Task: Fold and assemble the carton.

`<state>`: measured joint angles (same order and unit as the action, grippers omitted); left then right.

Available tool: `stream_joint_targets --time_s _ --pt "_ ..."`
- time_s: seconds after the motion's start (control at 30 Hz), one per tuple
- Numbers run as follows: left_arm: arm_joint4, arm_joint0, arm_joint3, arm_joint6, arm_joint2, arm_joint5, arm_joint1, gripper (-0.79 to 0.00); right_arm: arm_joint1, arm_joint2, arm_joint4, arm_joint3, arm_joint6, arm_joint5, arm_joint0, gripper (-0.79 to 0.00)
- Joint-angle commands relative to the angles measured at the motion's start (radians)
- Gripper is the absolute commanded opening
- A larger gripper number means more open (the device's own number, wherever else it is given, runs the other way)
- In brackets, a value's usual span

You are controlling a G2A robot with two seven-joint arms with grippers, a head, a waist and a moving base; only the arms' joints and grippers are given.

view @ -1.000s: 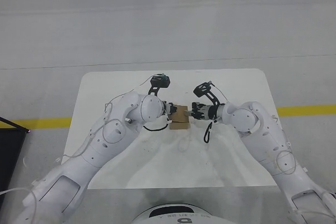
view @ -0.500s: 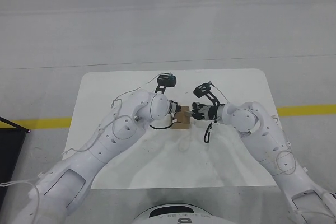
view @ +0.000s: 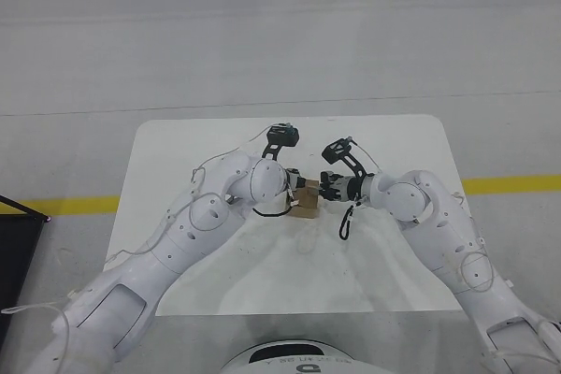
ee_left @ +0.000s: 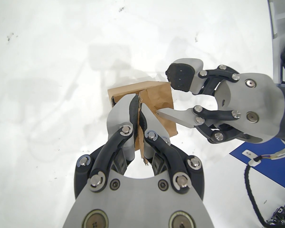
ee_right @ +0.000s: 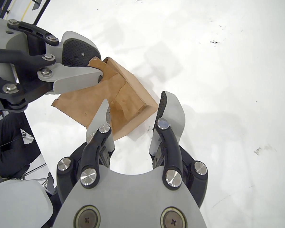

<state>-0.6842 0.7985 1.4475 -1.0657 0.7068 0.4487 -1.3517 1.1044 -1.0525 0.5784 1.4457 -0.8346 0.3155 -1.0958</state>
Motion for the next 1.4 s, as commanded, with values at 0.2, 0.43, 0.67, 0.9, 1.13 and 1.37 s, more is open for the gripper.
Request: stream_joint_targets --time_s 0.2,0.43,0.67,0.9,1.13,1.37 --pt "0.014 0.049 0.034 0.044 0.045 -0.047 0.008 -0.785 -0.007 -0.03 -0.002 0.024 0.049 0.027 -0.027 -0.336" --pt "0.063 0.126 0.077 0.139 0.122 -0.132 0.024 -0.785 -0.02 -0.077 -0.01 0.053 0.08 0.056 -0.072 -0.308" --pt "0.148 0.184 0.083 0.213 0.186 -0.205 0.031 -0.785 -0.026 -0.094 -0.01 0.076 0.092 0.064 -0.094 -0.339" --pt "0.17 0.206 0.067 0.247 0.221 -0.201 0.035 -0.446 -0.029 -0.102 -0.01 0.089 0.102 0.072 -0.105 -0.305" --pt "0.195 0.234 0.078 0.244 0.279 -0.218 0.047 0.0 -0.032 -0.109 -0.015 0.091 0.107 0.081 -0.111 -0.345" --pt "0.155 0.311 0.122 0.245 0.346 -0.205 0.069 0.0 -0.03 -0.095 -0.025 0.075 0.092 0.072 -0.09 -0.372"
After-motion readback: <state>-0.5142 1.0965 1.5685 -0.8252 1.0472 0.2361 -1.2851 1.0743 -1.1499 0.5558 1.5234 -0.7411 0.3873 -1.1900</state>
